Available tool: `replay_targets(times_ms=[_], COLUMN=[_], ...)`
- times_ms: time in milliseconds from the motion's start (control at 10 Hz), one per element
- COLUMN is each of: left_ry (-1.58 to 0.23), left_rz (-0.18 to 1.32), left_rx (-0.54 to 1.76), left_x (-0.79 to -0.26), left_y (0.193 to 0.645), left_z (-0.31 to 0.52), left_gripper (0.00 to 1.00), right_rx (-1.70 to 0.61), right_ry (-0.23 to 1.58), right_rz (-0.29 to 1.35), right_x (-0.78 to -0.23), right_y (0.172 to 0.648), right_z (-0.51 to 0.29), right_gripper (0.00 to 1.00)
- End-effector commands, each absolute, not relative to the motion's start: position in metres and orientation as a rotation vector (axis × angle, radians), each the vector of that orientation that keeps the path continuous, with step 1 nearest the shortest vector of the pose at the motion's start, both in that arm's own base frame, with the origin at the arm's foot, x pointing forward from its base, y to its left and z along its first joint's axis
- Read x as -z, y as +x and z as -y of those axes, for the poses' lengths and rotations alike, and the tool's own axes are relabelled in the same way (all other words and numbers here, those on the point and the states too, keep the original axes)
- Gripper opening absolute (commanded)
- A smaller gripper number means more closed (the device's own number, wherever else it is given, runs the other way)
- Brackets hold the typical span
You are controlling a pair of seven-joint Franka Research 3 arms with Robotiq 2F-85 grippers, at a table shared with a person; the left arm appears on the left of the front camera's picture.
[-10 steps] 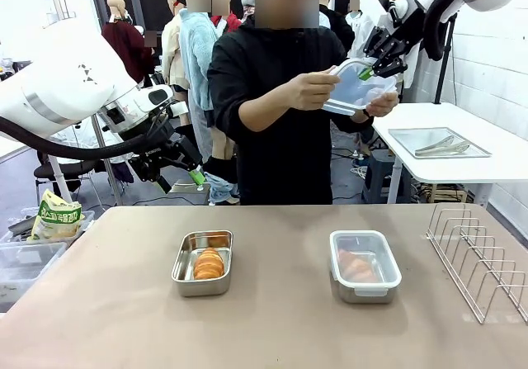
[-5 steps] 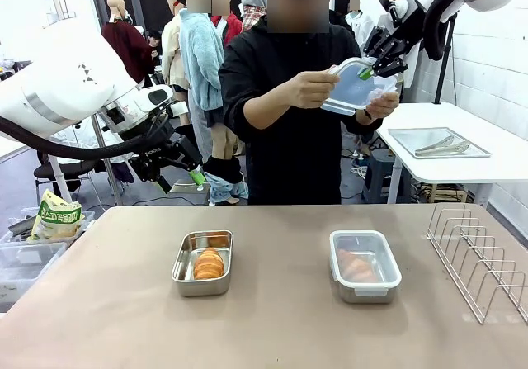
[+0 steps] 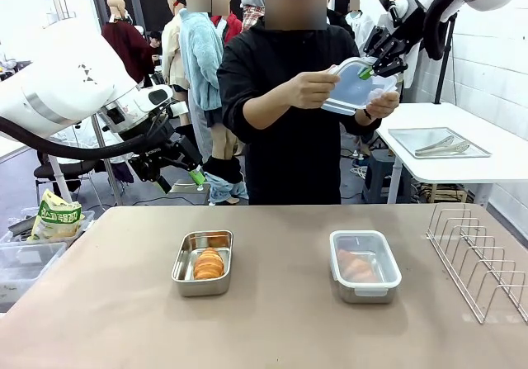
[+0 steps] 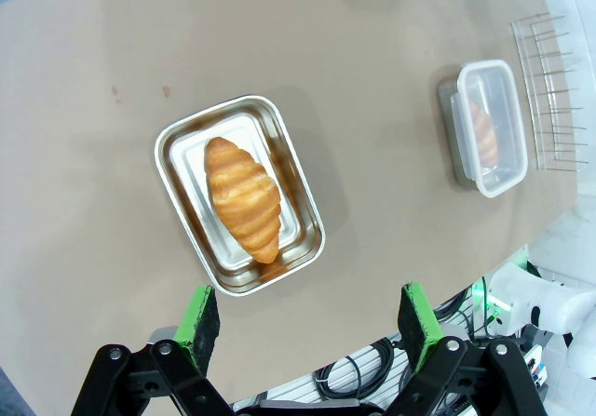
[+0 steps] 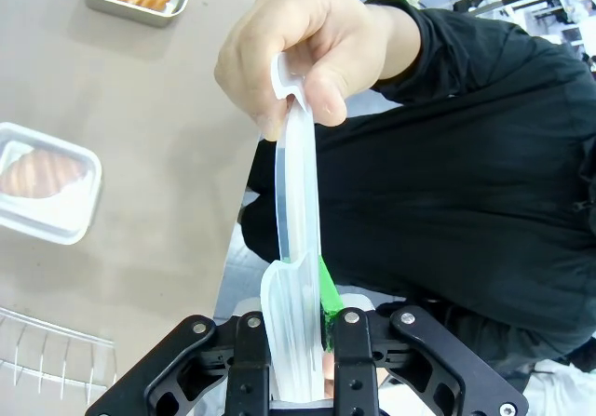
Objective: Place the bread in airtight containers.
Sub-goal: Release when the human grabs the Airtight Container lid.
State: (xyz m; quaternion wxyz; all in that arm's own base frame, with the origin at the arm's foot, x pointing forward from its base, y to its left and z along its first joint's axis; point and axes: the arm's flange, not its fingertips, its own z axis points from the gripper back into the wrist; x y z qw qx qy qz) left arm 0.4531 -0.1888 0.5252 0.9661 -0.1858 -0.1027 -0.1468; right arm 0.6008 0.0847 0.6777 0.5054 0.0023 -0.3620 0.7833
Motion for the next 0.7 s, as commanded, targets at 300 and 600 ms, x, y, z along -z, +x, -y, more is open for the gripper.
replay_targets(times_ms=[300, 600], left_ry=[-0.356, -0.356], left_rz=[0.21, 0.21], left_rx=[0.295, 0.295], left_x=[-0.5262, -0.5262], left_y=[0.4536, 0.4536], left_z=[0.1877, 0.1877], left_gripper=[1.0, 1.0], right_rx=[-1.88, -1.905], right_ry=[0.01, -0.009], right_rz=[0.882, 0.871], right_x=[-0.6788, -0.6825], right_y=[0.6004, 0.5966], right_z=[-0.0856, -0.0863], right_gripper=[0.0, 0.31])
